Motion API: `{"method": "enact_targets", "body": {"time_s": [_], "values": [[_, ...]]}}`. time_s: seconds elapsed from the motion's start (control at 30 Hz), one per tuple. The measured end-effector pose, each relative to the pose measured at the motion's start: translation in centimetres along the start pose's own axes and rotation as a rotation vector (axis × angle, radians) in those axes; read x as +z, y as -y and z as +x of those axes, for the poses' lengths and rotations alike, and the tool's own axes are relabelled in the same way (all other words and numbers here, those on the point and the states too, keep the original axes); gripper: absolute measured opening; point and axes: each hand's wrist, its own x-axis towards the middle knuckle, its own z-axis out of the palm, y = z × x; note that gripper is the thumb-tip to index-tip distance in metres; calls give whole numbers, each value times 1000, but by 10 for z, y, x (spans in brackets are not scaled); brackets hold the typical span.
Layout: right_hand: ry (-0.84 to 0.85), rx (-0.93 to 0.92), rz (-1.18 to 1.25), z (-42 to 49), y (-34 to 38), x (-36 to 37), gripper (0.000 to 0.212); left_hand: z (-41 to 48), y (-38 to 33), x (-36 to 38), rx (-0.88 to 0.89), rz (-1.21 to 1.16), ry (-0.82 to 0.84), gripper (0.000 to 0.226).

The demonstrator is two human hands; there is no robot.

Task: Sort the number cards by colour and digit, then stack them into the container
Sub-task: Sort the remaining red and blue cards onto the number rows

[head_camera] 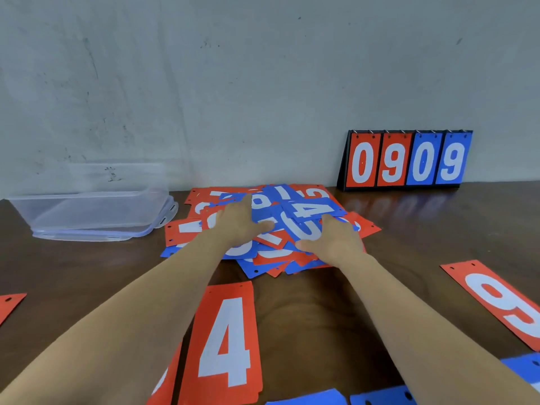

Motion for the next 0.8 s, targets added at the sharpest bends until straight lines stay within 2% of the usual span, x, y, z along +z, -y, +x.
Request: {"method": "enact_targets", "body": {"time_s": [0.1,0.2,0.3,0.4,0.43,0.5,0.57,0.67,0.8], "values": [[-4,-8,-1,5,1,-1,78,20,-4,8,-19,133,66,99],[-14,-3,-67,9,2,-1,83,26,-10,3,-18,329,55,90],[-51,-4,-127,10,3,-1,82,28,-13,-3,-29,319,24,71],[-138,1,28,11,-1,-1,59,26,-5,-10,0,106,-150,12],[-168,6,104,11,-4,-1,49,25,0,-14,-8,12,-187,11],[-213,15,173,11,-10,-5,30,20,12,-25,-63,-159,-192,29],[-213,15,164,10,-12,-11,17,13,22,-40,-134,-312,-189,26],[-148,5,194,7,-11,-18,29,-4,31,-54,-209,-501,-179,15],[-136,-80,381,0,-6,-25,42,-26,39,-60,-199,-669,-169,7]]}}
